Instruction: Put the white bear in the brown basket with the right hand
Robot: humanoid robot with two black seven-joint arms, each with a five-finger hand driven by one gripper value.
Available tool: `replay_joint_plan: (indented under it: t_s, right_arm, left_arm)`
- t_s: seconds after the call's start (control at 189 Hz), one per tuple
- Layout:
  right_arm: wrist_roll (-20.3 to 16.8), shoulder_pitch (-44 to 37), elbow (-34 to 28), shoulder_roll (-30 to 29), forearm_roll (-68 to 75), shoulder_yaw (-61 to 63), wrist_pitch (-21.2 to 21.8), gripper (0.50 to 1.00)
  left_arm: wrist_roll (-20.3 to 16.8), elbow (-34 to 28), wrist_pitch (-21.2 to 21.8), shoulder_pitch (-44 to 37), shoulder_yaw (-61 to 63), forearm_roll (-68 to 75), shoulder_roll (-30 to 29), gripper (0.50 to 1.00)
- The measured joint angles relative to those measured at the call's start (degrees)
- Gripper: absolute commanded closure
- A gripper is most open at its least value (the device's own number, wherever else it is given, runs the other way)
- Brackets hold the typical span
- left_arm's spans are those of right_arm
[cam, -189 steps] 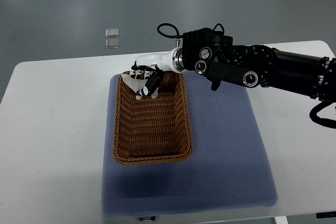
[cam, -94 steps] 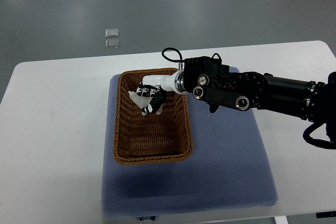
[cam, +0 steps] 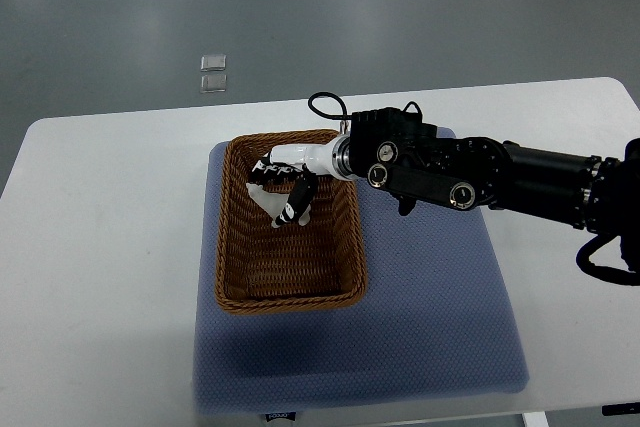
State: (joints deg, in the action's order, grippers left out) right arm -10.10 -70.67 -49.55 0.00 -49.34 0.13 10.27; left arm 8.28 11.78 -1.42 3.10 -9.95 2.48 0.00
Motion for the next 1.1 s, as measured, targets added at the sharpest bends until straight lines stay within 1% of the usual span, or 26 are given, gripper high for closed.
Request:
replay_joint_plan:
  t_s: [0.095,0.212,0.323,0.397,0.519,0.624,0.714,0.783,0.857,0.889,0.91,0.942,1.016,1.101]
  right_arm:
    - [0.0,-1.02,-0.13,0.34,0.36,0.58,0.04,0.642]
    - [0.0,-2.17,-0.12,2.37,0.54,4.32,0.08,0.642]
    - [0.14,-2.19,-0.14,5.14,0.6,11.1,-0.35,0.642]
    - [0.3,-1.11,-0.13,6.63,0.9,18.01,-0.73,0.642]
    - [1.59,3.95,0.04,7.59,3.32,30.92,-2.86,0.642]
    - [4.05,10.48,0.08,7.28,5.91,42.62,-7.16,0.642]
    - [6.75,15.9,0.11,6.6,8.52,51.19,-10.0,0.642]
    - [8.56,19.19,0.39,5.89,12.26,57.69,-11.6,0.642]
    - [9.34,21.57,1.44,4.46,18.42,63.32,-13.04,0.638]
    - [9.55,22.73,2.48,3.64,22.73,65.72,-13.56,0.599]
    - [9.64,23.19,3.07,3.31,24.93,66.69,-13.72,0.589]
    - [9.83,23.83,4.02,2.96,28.21,67.86,-13.84,0.587]
    - [10.83,25.17,6.32,2.6,36.04,69.48,-13.12,0.583]
    - [12.05,26.41,8.01,2.55,42.42,69.87,-10.63,0.581]
  left_arm:
    - [0.0,0.0,0.0,0.03,0.02,-0.01,0.0,0.5]
    - [0.0,0.0,0.0,0.02,0.02,-0.01,0.0,0.5]
    - [0.0,0.0,0.0,0.0,0.02,-0.01,0.0,0.5]
    - [0.0,0.0,0.0,0.0,0.02,-0.01,0.0,0.5]
    - [0.0,0.21,0.03,0.01,0.02,-0.02,0.0,0.5]
    - [0.0,0.25,0.03,0.04,0.02,-0.02,0.0,0.5]
    - [0.0,0.11,0.03,0.02,0.02,-0.02,0.0,0.5]
    - [-0.01,0.03,0.03,0.02,0.02,-0.02,0.0,0.5]
    - [-0.01,0.01,0.03,0.03,0.02,-0.02,0.0,0.5]
    - [-0.01,0.01,0.03,0.03,0.02,-0.01,0.0,0.5]
    - [-0.01,0.0,0.03,0.04,0.02,-0.01,0.0,0.5]
    - [-0.02,0.01,0.03,0.04,0.02,-0.01,0.0,0.5]
    - [-0.01,0.03,0.03,0.04,0.04,0.01,0.0,0.5]
    - [-0.01,0.07,0.03,0.04,0.09,0.05,0.0,0.5]
